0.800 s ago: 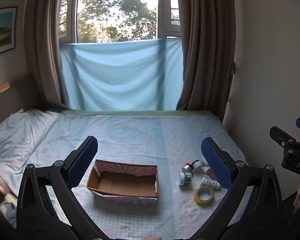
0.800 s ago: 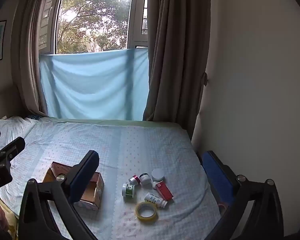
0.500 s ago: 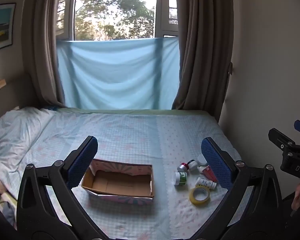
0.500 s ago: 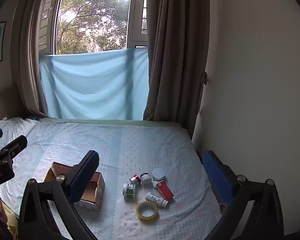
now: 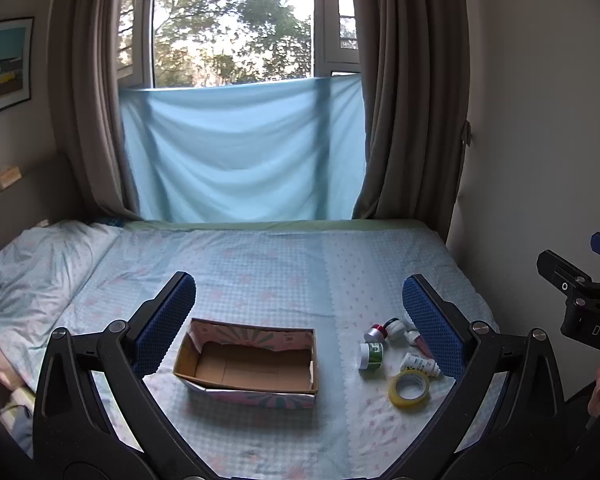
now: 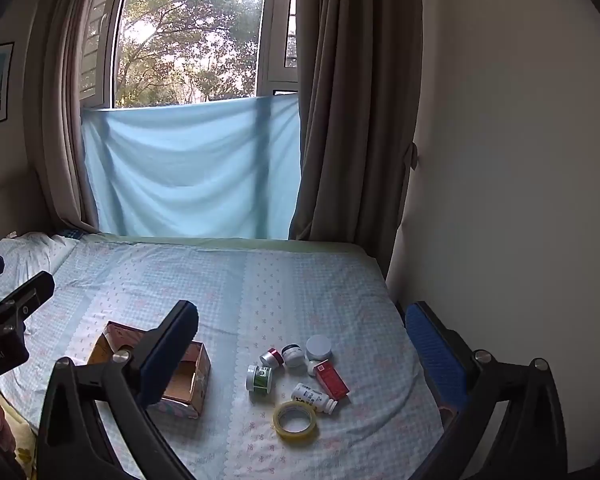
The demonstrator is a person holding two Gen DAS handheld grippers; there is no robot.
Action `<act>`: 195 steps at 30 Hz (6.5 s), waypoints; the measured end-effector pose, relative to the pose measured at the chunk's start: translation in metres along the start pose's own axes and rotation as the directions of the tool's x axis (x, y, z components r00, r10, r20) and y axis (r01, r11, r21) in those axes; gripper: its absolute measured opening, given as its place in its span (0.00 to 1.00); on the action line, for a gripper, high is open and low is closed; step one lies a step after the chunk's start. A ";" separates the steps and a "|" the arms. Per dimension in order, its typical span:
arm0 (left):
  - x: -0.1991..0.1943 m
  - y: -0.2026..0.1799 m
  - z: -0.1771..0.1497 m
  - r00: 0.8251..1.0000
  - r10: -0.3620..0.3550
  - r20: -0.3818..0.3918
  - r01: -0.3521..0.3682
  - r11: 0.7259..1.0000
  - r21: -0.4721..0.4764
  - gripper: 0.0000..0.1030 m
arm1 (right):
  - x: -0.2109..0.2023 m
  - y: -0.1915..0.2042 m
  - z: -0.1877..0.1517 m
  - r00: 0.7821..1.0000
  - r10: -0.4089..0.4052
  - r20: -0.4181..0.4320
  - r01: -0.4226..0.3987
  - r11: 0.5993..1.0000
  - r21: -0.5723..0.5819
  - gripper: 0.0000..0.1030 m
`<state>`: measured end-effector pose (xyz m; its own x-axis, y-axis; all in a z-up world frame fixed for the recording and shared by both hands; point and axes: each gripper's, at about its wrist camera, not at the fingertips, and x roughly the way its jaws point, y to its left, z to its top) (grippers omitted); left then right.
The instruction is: Organize rigid objects
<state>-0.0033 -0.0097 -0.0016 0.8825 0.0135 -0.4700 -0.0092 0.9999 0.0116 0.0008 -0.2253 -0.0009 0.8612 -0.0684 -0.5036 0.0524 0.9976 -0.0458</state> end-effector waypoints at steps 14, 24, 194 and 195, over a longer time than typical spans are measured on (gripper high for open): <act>-0.008 0.003 0.000 0.999 0.015 0.043 -0.015 1.000 -0.002 1.00 | 0.001 -0.002 -0.004 1.000 0.010 0.006 -0.010 1.000 0.024 1.00; -0.006 0.004 -0.002 0.999 0.011 0.033 -0.011 1.000 -0.004 1.00 | 0.000 -0.005 -0.003 1.000 0.006 0.010 -0.006 0.999 0.032 1.00; 0.288 0.208 -0.078 0.734 -0.220 -0.642 0.278 0.961 -0.012 0.50 | 0.224 0.248 -0.057 0.701 0.292 -0.650 -0.209 0.956 0.205 0.37; 0.292 0.214 -0.081 0.733 -0.218 -0.644 0.270 0.963 -0.018 0.50 | 0.228 0.259 -0.060 0.696 0.294 -0.655 -0.215 0.956 0.201 0.37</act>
<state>0.2146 0.2091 -0.2080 0.3462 -0.2038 -0.9158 0.2205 0.9664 -0.1317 0.1803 0.0167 -0.1790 0.2832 0.2372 -0.9293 -0.0330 0.9708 0.2377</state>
